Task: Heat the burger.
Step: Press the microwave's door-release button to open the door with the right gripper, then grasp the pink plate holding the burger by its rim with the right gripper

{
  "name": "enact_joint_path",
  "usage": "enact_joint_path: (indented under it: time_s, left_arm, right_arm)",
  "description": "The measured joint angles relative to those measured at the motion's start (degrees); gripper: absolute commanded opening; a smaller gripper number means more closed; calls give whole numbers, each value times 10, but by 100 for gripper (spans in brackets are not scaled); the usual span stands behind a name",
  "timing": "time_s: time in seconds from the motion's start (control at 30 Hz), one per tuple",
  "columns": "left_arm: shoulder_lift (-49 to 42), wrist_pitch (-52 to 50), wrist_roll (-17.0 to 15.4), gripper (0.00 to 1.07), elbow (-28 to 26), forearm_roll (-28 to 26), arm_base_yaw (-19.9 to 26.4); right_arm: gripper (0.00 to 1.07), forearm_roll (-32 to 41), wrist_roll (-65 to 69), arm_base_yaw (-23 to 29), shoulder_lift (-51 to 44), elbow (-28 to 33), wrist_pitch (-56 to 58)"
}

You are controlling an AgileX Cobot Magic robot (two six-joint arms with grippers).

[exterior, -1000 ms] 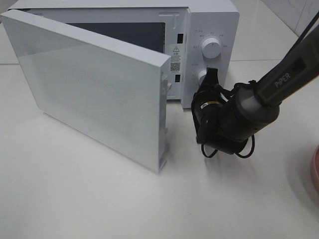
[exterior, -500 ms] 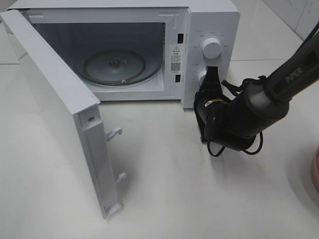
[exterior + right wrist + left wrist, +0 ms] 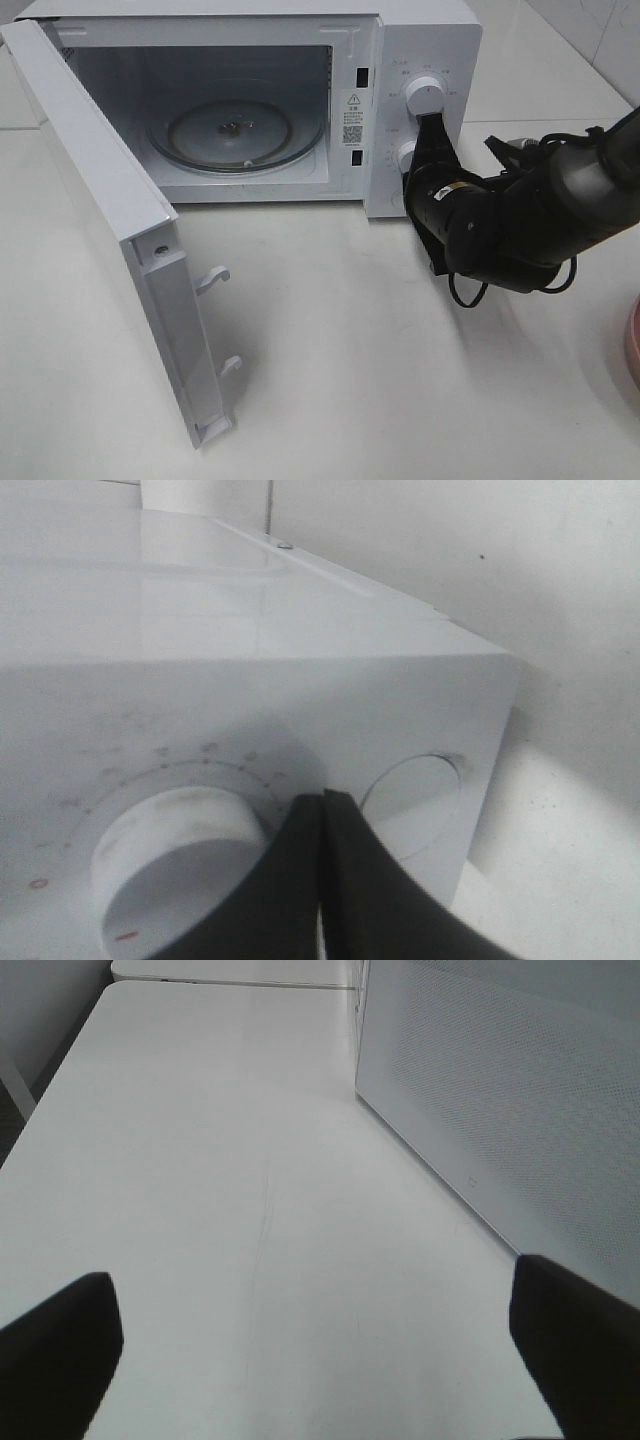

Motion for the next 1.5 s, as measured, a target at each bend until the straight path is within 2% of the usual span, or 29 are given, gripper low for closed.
enact_joint_path:
  time_s: [0.37,0.43,0.53,0.7,0.73,0.8,0.97,1.0,1.1,1.17,1.2,1.27,1.3,1.37,1.5]
  left_arm:
    - [0,0,0,98,0,0,0]
    - [0,0,0,98,0,0,0]
    - [0,0,0,98,0,0,0]
    - [0,0,0,98,0,0,0]
    - [0,0,0,98,0,0,0]
    - [0,0,0,98,0,0,0]
    - [0,0,0,98,0,0,0]
    - [0,0,0,98,0,0,0]
    - [0,0,0,98,0,0,0]
    - [0,0,0,98,0,0,0]
    - [0,0,0,98,0,0,0]
    - [0,0,0,98,0,0,0]
    - [0,0,0,98,0,0,0]
    - [0,0,0,98,0,0,0]
    - [0,0,0,98,0,0,0]
  right_arm:
    - [0,-14,-115,-1,-68,52,102]
    - [0,-27,-189,-1,-102,63,162]
    - [1,-28,-217,-1,-109,64,176]
    - [2,-30,-407,-1,-158,66,295]
    - [2,-30,-407,-1,-158,66,295]
    - [3,-30,-548,-1,-190,66,377]
    - [4,-36,-659,-1,-215,66,473]
    - [4,-49,-693,-1,-225,67,517]
    - [4,-61,-706,-1,-230,67,540]
    - [4,-138,-723,-1,-253,67,618]
    - [4,-138,-723,-1,-253,67,618]
    - [6,-195,-723,-1,-275,67,669]
    - [6,-195,-723,-1,-275,67,669]
    - [7,-244,-723,-1,-300,67,715]
    - [9,-273,-723,-1,-324,67,761]
